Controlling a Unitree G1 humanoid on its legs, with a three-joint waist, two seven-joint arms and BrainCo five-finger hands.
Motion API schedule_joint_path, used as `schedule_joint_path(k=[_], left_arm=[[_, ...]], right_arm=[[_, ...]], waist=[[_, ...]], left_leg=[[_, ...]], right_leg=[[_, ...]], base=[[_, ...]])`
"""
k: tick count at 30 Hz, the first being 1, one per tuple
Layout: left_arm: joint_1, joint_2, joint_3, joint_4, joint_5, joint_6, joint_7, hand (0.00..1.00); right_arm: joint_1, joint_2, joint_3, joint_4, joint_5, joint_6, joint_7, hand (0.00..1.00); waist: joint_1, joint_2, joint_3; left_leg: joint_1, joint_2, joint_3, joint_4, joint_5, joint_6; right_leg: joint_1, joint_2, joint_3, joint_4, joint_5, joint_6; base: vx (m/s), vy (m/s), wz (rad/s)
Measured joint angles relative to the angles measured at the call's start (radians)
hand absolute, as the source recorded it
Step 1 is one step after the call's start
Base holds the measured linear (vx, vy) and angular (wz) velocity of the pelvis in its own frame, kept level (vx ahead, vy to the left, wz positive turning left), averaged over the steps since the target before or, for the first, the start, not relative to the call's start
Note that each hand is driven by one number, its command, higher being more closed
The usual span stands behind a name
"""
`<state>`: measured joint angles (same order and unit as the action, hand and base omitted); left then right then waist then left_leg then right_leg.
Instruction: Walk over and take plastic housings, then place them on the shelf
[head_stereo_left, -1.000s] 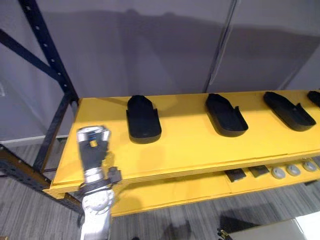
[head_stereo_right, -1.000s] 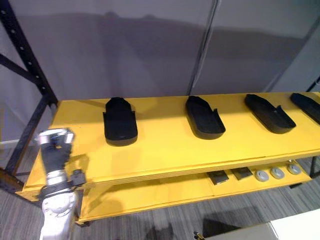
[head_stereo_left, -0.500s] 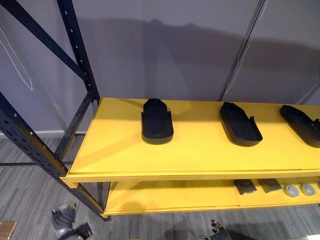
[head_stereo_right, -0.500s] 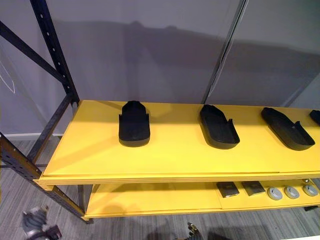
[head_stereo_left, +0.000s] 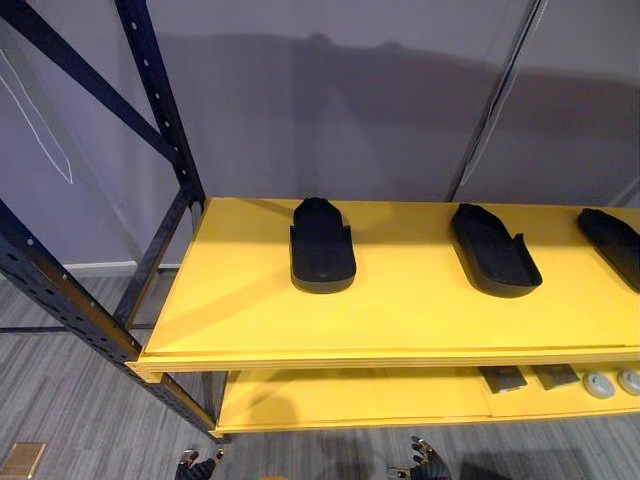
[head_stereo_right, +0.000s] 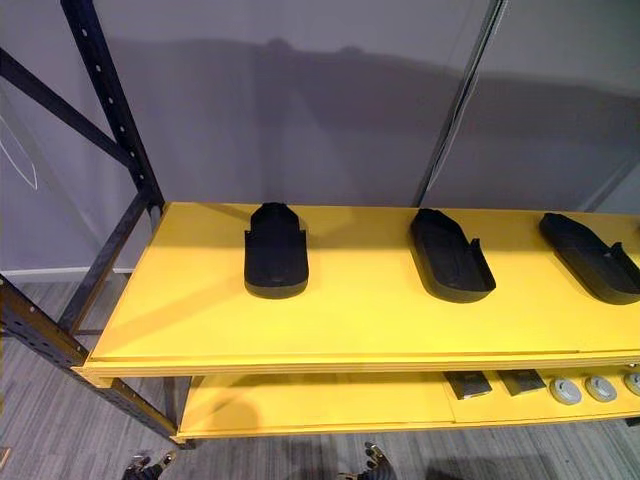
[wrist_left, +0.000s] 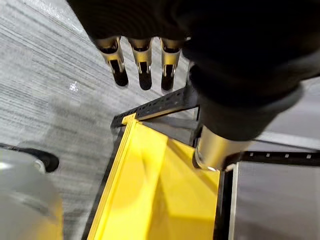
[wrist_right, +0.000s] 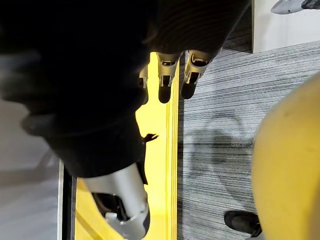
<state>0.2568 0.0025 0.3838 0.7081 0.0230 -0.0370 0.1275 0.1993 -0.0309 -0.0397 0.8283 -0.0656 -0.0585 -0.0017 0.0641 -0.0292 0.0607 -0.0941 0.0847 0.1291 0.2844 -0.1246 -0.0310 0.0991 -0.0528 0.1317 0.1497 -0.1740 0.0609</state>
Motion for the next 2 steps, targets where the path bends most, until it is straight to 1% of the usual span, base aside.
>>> schedule_joint_path(k=[2], left_arm=[[-0.008, 0.000, -0.009, 0.025, 0.001, 0.000, -0.004, 0.00]], right_arm=[[-0.004, -0.004, -0.005, 0.004, 0.001, 0.000, -0.003, 0.00]], waist=[[0.000, 0.006, 0.000]], left_leg=[[0.003, 0.000, 0.002, -0.004, 0.001, 0.000]], right_leg=[[0.000, -0.001, 0.002, 0.000, 0.000, 0.000]], base=[[-0.01, 0.003, -0.02]])
